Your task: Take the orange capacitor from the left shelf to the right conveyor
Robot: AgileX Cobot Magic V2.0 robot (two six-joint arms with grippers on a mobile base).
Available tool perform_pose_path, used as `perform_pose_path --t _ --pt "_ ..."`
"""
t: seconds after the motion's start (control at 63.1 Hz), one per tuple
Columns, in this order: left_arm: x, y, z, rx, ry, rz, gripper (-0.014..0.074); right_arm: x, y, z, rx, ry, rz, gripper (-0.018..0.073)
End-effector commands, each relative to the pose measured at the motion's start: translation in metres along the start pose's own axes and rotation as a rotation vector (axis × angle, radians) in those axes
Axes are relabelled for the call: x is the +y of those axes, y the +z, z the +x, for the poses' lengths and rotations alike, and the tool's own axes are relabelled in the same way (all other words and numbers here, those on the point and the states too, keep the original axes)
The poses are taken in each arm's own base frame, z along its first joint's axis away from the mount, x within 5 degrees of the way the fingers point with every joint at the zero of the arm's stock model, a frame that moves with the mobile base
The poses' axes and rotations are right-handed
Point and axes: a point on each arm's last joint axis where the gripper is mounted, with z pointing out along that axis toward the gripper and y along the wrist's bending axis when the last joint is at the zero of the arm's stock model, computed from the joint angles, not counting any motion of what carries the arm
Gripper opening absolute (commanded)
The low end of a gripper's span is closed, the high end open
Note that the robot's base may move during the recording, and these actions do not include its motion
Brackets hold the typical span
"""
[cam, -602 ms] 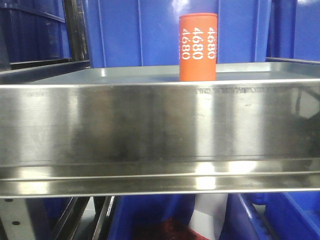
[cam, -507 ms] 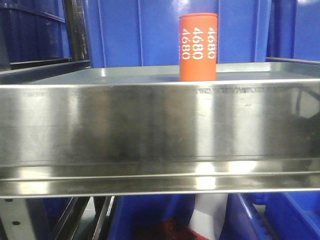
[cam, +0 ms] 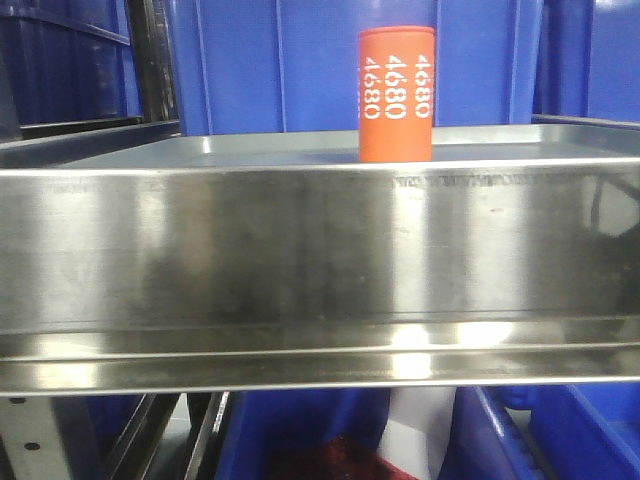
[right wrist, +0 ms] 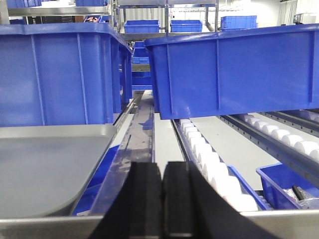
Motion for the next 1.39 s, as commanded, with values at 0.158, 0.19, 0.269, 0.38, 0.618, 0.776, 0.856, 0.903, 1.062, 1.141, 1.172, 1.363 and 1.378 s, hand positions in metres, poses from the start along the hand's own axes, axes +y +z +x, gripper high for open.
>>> perform_pose_path --t 0.158,0.19,0.269,0.38,0.618,0.776,0.856,0.903,1.062,1.141,1.172,1.363,1.378 --pt "0.0 0.0 -0.01 -0.08 -0.006 0.005 -0.0105 0.002 -0.003 -0.015 -0.175 -0.007 -0.017 0.0046" --pt "0.0 0.0 -0.01 -0.08 -0.006 0.005 -0.0105 0.002 -0.003 -0.018 -0.21 -0.007 -0.021 0.0046" --pt "0.0 0.0 -0.01 -0.08 -0.006 0.005 -0.0105 0.003 -0.005 -0.024 -0.281 -0.004 -0.03 0.0046" --pt "0.0 0.0 -0.01 -0.08 -0.006 0.005 -0.0105 0.004 -0.009 -0.035 -0.396 0.005 -0.045 0.0046" --pt "0.0 0.0 -0.01 -0.08 -0.006 0.005 -0.0105 0.011 -0.011 -0.108 -0.389 0.017 -0.072 0.0046" --pt "0.0 0.0 -0.01 -0.08 -0.006 0.005 -0.0105 0.016 0.021 -0.167 -0.239 0.028 -0.083 0.0046" --pt "0.0 0.0 -0.01 -0.08 -0.006 0.005 -0.0105 0.023 0.049 -0.191 -0.16 0.045 -0.126 0.0046" --pt "0.0 0.0 -0.01 -0.08 -0.006 0.005 -0.0105 0.031 0.068 -0.2 -0.102 0.052 -0.164 0.0048" --pt "0.0 0.0 -0.01 -0.08 -0.006 0.005 -0.0105 0.073 0.119 -0.204 0.084 0.05 -0.341 0.016" --pt "0.0 0.0 -0.01 -0.08 -0.006 0.005 -0.0105 0.098 0.136 -0.197 0.173 0.021 -0.422 0.0318" --pt "0.0 0.0 -0.01 -0.08 -0.006 0.005 -0.0105 0.107 0.143 -0.193 0.205 0.006 -0.443 0.0371" --pt "0.0 0.0 -0.01 -0.08 -0.006 0.005 -0.0105 0.143 0.173 -0.167 0.341 -0.032 -0.501 0.0619" --pt "0.0 0.0 -0.01 -0.08 -0.006 0.005 -0.0105 0.145 0.174 -0.165 0.348 -0.032 -0.504 0.0619"
